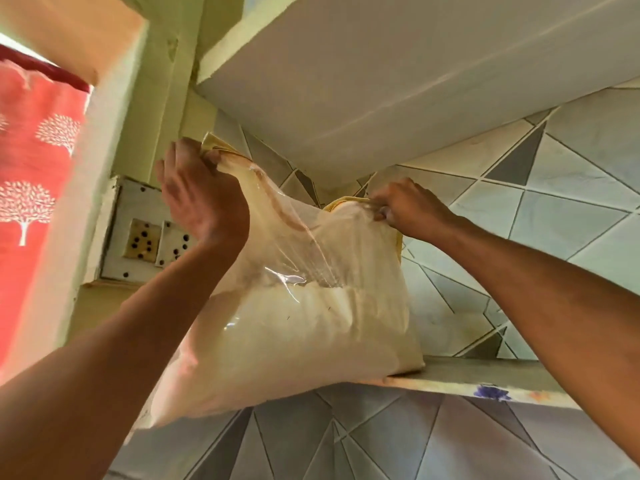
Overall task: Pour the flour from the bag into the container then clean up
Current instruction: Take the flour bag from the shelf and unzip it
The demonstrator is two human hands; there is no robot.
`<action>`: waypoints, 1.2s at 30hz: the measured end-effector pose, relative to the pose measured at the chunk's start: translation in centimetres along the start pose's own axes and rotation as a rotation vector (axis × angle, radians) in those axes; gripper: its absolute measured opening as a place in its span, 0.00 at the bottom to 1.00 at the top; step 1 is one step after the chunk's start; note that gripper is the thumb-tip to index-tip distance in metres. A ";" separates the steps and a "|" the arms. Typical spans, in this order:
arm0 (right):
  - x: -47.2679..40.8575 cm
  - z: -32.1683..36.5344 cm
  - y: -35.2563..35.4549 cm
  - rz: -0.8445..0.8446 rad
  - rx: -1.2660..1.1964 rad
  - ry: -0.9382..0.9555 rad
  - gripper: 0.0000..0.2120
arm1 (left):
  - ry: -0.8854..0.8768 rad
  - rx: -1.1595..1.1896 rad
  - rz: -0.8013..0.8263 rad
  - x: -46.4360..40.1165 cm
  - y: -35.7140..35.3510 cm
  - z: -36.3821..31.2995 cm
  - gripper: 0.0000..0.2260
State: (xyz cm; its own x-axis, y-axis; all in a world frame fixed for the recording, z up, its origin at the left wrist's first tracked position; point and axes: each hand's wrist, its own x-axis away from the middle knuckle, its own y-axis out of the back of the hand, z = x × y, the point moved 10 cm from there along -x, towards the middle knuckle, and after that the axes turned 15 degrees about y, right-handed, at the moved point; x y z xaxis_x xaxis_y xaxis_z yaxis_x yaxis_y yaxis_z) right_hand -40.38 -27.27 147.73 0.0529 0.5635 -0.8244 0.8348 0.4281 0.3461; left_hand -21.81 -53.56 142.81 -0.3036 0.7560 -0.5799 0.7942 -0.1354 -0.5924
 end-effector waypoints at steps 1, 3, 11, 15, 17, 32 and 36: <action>-0.3 0.9 0.9 -0.005 -0.018 0.022 0.11 | 0.028 -0.007 0.001 -0.6 1.0 -0.1 0.09; -0.7 2.4 2.9 -0.031 -0.049 0.062 0.16 | 0.054 -0.020 -0.001 -1.7 2.8 -0.4 0.09; 0.4 9.4 7.0 -0.068 -0.232 0.201 0.06 | -0.007 -0.059 -0.032 -4.8 10.1 0.2 0.09; 3.7 13.3 5.9 -0.034 -0.369 0.236 0.07 | -0.016 -0.086 -0.017 -4.9 13.1 2.1 0.09; 6.1 14.5 4.6 -0.036 -0.421 0.213 0.06 | -0.033 -0.125 0.007 -3.9 14.4 3.0 0.09; 27.4 18.7 -5.2 0.264 -0.503 0.069 0.08 | 0.212 -0.420 0.360 13.7 22.9 17.8 0.08; 34.9 17.6 -7.0 0.441 -0.450 -0.049 0.07 | 0.398 -0.526 0.443 20.0 22.4 22.5 0.12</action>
State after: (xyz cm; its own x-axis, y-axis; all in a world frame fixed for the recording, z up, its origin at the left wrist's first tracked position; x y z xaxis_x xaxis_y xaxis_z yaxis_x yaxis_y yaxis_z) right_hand -34.70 -23.00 108.66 0.3736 0.7261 -0.5772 0.4169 0.4244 0.8038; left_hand -21.98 -55.88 105.35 0.2308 0.8882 -0.3972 0.9717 -0.2318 0.0462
